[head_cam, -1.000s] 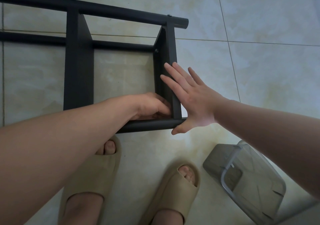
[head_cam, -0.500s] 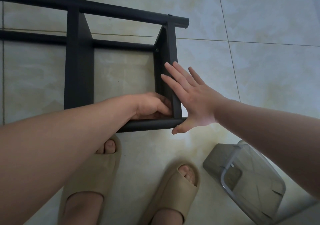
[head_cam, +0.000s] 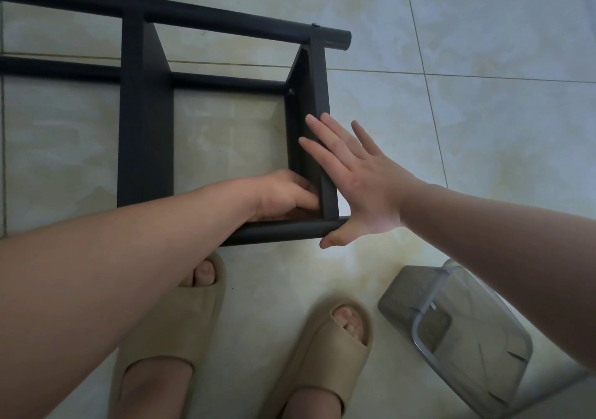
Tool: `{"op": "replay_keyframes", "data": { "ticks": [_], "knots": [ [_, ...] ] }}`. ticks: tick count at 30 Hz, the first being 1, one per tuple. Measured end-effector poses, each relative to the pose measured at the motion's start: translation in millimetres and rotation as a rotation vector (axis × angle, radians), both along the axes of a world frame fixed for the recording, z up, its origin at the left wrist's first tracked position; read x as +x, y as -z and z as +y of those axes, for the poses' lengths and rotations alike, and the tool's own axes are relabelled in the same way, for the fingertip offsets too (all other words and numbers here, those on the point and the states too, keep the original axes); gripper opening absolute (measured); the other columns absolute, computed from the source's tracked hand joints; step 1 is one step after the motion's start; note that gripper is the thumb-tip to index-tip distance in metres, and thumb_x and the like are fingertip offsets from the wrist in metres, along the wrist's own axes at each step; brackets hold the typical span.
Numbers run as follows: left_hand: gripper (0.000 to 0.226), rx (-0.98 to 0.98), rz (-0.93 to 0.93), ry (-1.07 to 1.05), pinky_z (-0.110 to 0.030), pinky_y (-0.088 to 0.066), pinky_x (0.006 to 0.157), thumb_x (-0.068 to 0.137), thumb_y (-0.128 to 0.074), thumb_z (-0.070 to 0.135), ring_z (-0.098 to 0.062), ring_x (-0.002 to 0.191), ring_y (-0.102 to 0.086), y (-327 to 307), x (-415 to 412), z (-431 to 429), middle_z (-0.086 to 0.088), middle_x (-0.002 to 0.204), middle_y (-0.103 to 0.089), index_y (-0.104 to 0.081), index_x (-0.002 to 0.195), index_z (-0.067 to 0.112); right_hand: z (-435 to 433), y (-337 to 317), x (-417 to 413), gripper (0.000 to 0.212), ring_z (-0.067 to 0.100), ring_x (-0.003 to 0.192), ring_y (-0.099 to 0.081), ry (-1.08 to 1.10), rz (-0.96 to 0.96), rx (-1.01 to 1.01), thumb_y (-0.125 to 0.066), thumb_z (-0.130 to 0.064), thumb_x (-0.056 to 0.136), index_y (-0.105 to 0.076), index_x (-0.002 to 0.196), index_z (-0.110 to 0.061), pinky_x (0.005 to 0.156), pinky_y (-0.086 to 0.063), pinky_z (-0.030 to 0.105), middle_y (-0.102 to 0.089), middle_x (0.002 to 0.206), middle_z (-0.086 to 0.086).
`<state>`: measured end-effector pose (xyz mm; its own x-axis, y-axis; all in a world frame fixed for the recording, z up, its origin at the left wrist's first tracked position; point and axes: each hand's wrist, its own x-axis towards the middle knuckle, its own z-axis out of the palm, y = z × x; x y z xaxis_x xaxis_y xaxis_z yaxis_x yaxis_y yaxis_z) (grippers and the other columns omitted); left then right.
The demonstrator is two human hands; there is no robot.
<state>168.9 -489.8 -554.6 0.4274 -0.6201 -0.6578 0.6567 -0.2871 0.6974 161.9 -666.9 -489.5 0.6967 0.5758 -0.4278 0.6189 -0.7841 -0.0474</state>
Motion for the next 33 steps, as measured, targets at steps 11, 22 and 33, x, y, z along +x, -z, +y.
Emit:
{"op": "replay_keyframes", "data": {
  "ticks": [11, 22, 33],
  "knots": [
    [0.051, 0.032, 0.002, 0.072, -0.042, -0.045, 0.081, 0.068, -0.068, 0.015, -0.031, 0.082, -0.059, -8, 0, 0, -0.021, 0.088, -0.062, -0.061, 0.108, -0.017, 0, 2, 0, 0.141, 0.017, 0.153, 0.021, 0.015, -0.028, 0.013, -0.044, -0.101, 0.052, -0.013, 0.159, -0.014, 0.121, 0.003, 0.065, 0.013, 0.169, 0.004],
    [0.011, 0.034, -0.042, 0.02, -0.038, -0.041, 0.075, 0.06, -0.065, 0.015, -0.026, 0.072, -0.053, -1, -1, -2, -0.011, 0.068, -0.057, -0.065, 0.07, 0.009, 0, 3, -2, 0.142, 0.023, 0.155, 0.019, 0.014, -0.021, 0.016, -0.046, -0.1, 0.054, -0.006, 0.16, -0.014, 0.123, 0.0, 0.062, 0.015, 0.169, 0.005],
    [0.02, -0.033, -0.015, 0.016, -0.034, -0.051, 0.075, 0.086, -0.062, -0.008, -0.026, 0.07, -0.063, 9, -1, 1, -0.009, 0.069, -0.066, -0.068, 0.076, 0.008, 0, 2, 0, 0.144, 0.026, 0.154, 0.022, -0.009, 0.0, -0.026, -0.042, -0.101, 0.056, 0.005, 0.161, -0.015, 0.124, 0.002, 0.06, 0.02, 0.168, 0.007]
  ]
}}
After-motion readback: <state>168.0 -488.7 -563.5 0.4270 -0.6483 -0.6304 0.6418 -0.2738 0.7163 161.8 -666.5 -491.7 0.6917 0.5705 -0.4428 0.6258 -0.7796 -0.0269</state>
